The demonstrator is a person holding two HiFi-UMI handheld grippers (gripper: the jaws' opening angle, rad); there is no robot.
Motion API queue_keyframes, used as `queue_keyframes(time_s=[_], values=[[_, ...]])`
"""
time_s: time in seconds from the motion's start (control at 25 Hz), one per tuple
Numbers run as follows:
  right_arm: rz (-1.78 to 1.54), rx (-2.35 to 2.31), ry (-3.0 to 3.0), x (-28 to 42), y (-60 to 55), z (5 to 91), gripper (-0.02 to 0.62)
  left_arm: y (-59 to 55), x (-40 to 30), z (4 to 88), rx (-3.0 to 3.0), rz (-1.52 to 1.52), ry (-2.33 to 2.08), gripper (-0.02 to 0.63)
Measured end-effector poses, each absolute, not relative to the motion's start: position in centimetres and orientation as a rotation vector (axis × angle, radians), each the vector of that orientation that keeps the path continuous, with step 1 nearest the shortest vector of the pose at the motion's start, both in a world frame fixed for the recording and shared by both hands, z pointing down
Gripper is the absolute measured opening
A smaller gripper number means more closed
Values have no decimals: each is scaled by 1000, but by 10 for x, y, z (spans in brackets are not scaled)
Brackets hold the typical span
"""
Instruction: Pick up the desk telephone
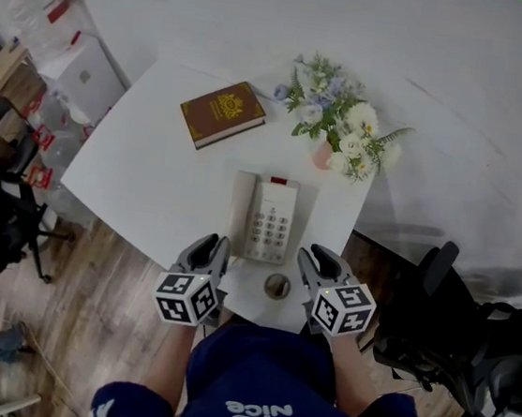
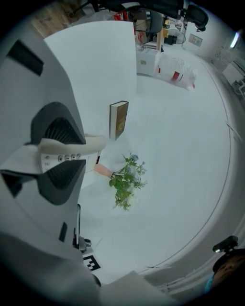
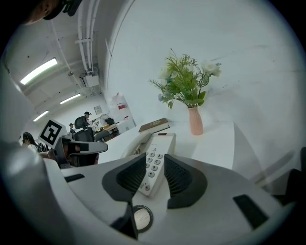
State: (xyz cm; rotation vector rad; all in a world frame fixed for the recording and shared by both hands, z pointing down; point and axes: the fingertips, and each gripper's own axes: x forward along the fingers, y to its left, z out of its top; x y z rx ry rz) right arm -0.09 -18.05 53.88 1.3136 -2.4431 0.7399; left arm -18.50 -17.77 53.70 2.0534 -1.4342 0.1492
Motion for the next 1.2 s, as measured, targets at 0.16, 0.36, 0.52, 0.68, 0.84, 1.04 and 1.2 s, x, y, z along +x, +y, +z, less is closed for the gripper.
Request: queue_keyframes(time_s=[0.16,0.36,0.52,0.68,0.84,1.04,1.2], values=[[850,1306,-2441,-3,-192,543,175,-188,-186,543,2025,136,-1297,232],[983,1260,-2431,-10,-205,551,214,-203,-190,553,1972,100,-1182,291],[1052,1239,-2401,-16,-216,560,221,-217,-185,562,1931,79,-1072,303],[1130,1209,-2379,-22,-228,571,221,-237,-184,572,1895,76,-980,314],[1193,1197,-2329,-25,-241,586,221,-252,-181,577,1895,109,-884,343],[1276,1178,-2283,-30,-256,599,223,-264,-182,591,1850,132,-817,350],[1452,1182,-2245,-30,-262,610,250,-269,-178,606,1784,97,-738,350]])
